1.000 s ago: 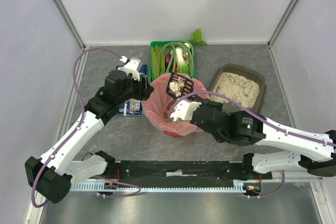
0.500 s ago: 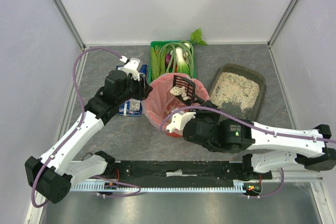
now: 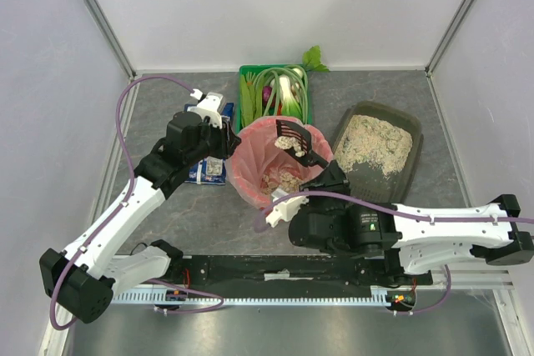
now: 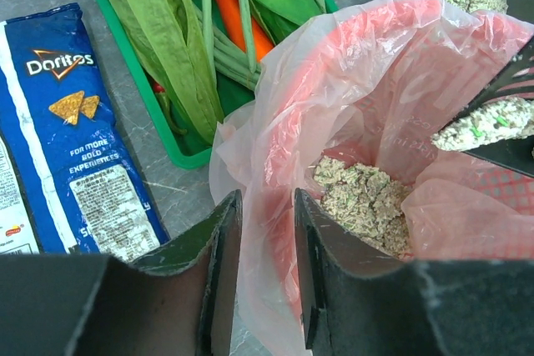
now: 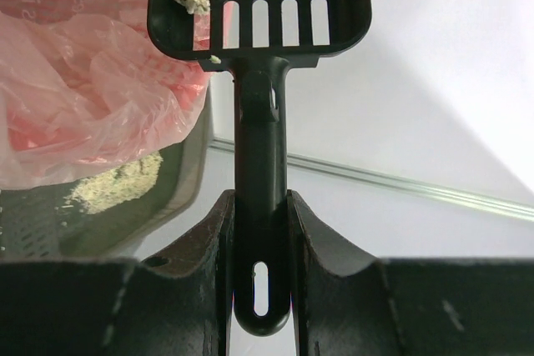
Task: Clean the litter box
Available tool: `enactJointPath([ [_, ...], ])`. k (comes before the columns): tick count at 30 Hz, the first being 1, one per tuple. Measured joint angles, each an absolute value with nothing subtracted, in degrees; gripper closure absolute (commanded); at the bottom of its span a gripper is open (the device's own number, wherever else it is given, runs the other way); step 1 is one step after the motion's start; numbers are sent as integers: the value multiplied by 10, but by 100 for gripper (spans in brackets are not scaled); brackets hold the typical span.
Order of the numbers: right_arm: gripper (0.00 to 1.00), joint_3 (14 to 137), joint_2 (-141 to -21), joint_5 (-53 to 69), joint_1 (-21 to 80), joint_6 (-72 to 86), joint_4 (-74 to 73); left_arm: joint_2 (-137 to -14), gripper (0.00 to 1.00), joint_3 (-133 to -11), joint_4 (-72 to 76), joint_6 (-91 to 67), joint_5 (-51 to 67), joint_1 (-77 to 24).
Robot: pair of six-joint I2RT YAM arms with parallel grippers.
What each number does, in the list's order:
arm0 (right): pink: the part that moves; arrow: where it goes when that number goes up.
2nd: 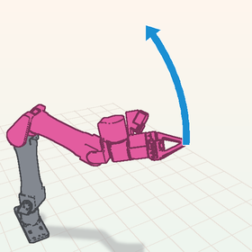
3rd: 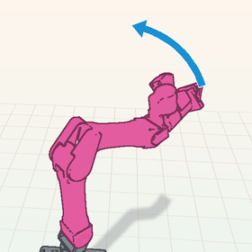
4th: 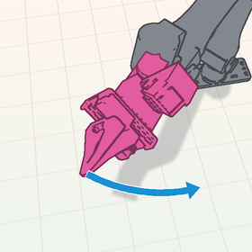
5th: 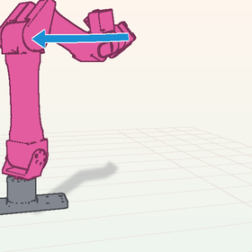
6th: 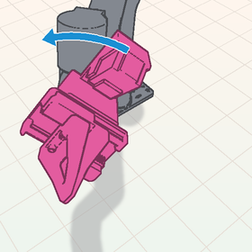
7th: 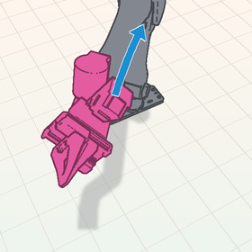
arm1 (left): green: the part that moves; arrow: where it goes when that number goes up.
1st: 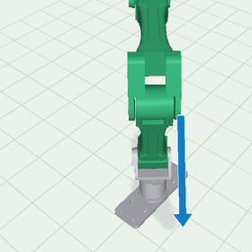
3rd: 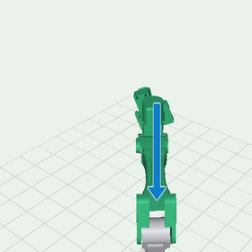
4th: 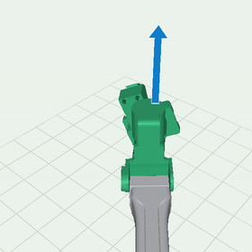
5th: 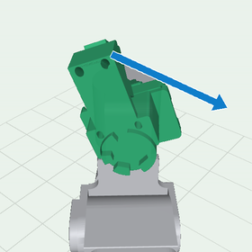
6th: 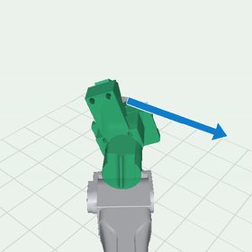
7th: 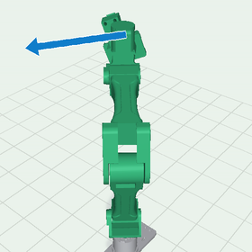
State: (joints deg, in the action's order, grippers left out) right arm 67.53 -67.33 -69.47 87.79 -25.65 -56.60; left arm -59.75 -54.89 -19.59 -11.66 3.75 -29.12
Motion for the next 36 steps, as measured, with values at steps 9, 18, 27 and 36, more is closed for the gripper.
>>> enactJointPath([
  [9,100,634,-670,-781,945,-345,-524,-601,63,-549,-196,-117,46,-291],
  [18,100,594,-652,-825,976,-440,-452,-603,63,-549,-196,-117,48,-291],
  [27,100,596,-636,-822,977,-442,-425,-603,64,-549,-196,-117,49,-291],
  [36,100,664,-572,-769,956,-307,-415,-603,64,-549,-196,-117,50,-291],
])
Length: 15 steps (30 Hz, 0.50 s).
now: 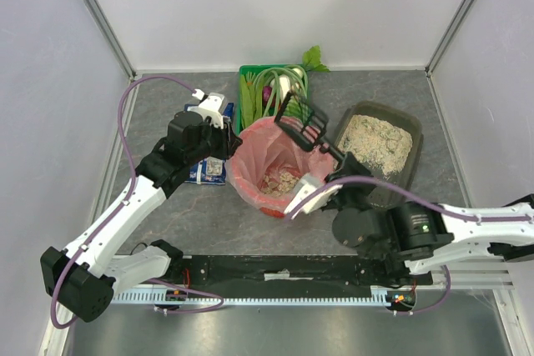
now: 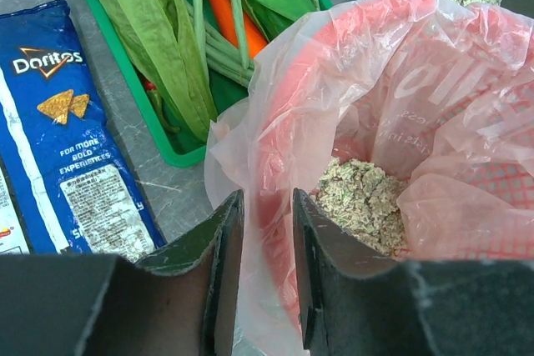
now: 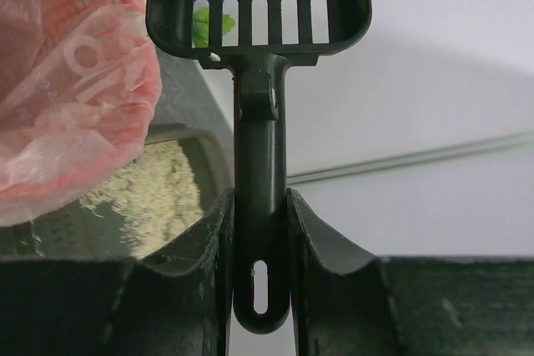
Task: Clean the litter box
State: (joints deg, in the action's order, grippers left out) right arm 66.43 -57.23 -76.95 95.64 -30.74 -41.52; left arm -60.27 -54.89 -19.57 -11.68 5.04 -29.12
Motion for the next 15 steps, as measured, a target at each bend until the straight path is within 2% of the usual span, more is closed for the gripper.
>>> enactJointPath([
  [7,100,701,-534,-728,856,-173,-409,-599,64,-549,-194,-117,50,-291],
  [15,100,714,-536,-620,674,-67,-410,-588,64,-549,-192,-117,50,-291],
])
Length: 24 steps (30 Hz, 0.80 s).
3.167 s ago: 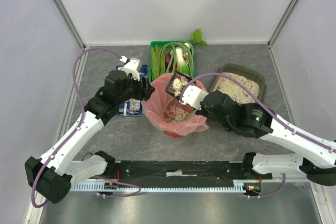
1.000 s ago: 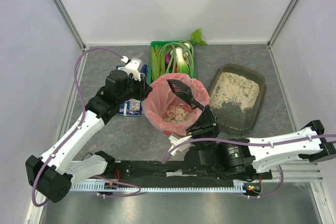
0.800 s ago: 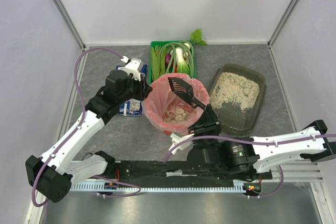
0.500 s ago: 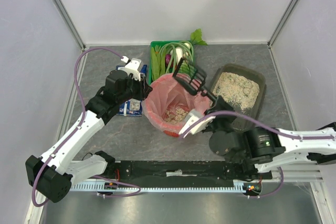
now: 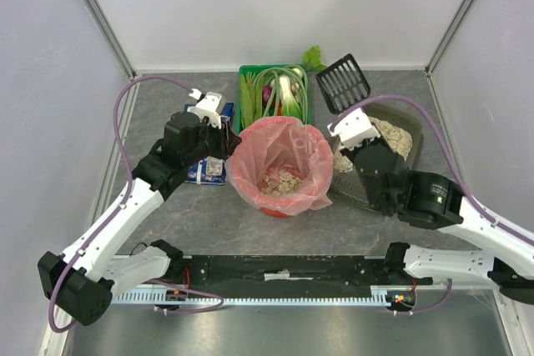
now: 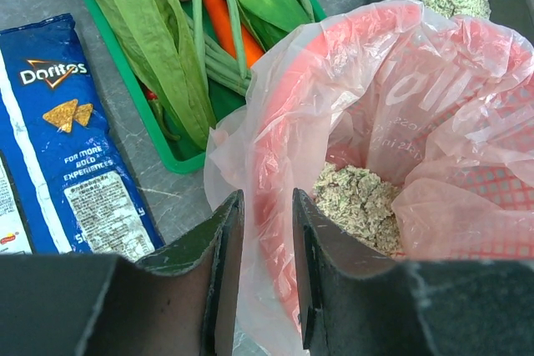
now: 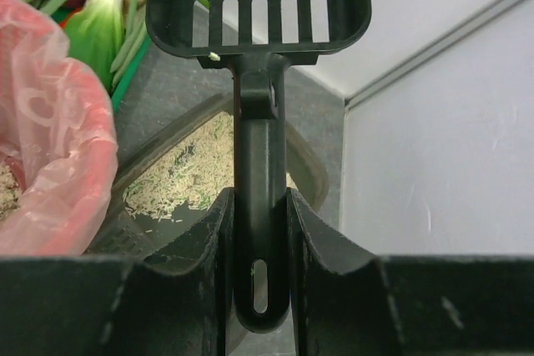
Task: Clean the litter box
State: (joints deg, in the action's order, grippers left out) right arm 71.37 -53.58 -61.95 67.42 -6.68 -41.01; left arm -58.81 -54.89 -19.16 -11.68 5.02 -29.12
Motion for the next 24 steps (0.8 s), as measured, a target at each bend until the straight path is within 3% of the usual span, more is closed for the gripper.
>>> enactJointPath([
  [13,100,682,-594,-299,239,46,-409,-581,64,-549,-192,-117,50,-291],
  [24,100,669,-640,-121,97,130,-493,-580,64,-549,-192,-117,49,-291],
])
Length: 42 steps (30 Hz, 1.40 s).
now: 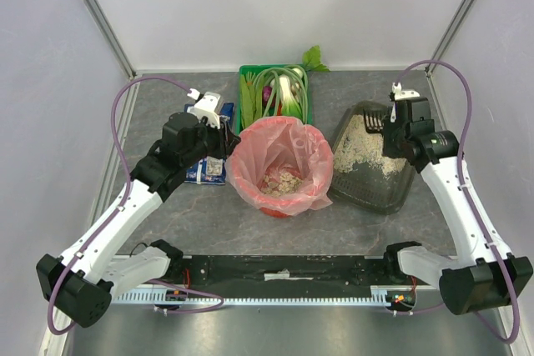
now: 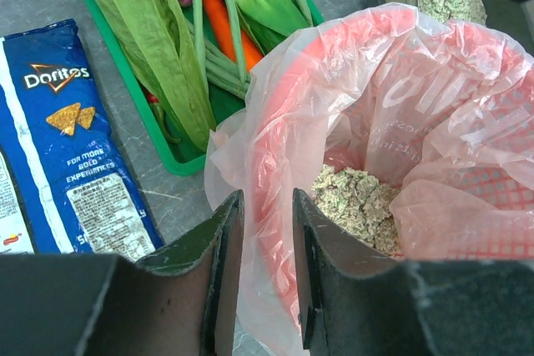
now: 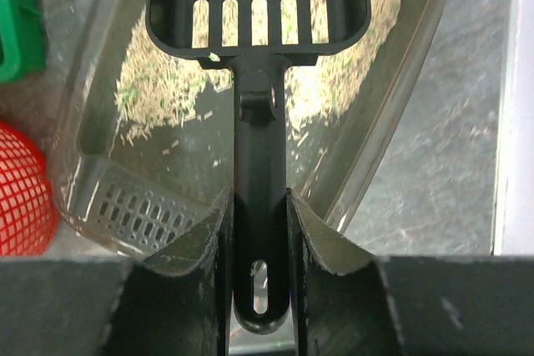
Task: Clean the litter box
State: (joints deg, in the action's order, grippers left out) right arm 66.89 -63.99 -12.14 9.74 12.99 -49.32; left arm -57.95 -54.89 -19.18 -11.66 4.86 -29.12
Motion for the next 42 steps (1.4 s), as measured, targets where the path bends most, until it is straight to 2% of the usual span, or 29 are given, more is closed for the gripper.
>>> enactJointPath([
  [9,100,658,-653,-67,71,181,-579,-580,64,-549,-192,-117,46,-291],
  [15,100,658,-707,-53,62,215,-612,-574,64,-547,-192,-116,33,-300],
  [42,100,697,-797,-36,12,340,-639,-561,64,-540,-191,-114,17,-310],
])
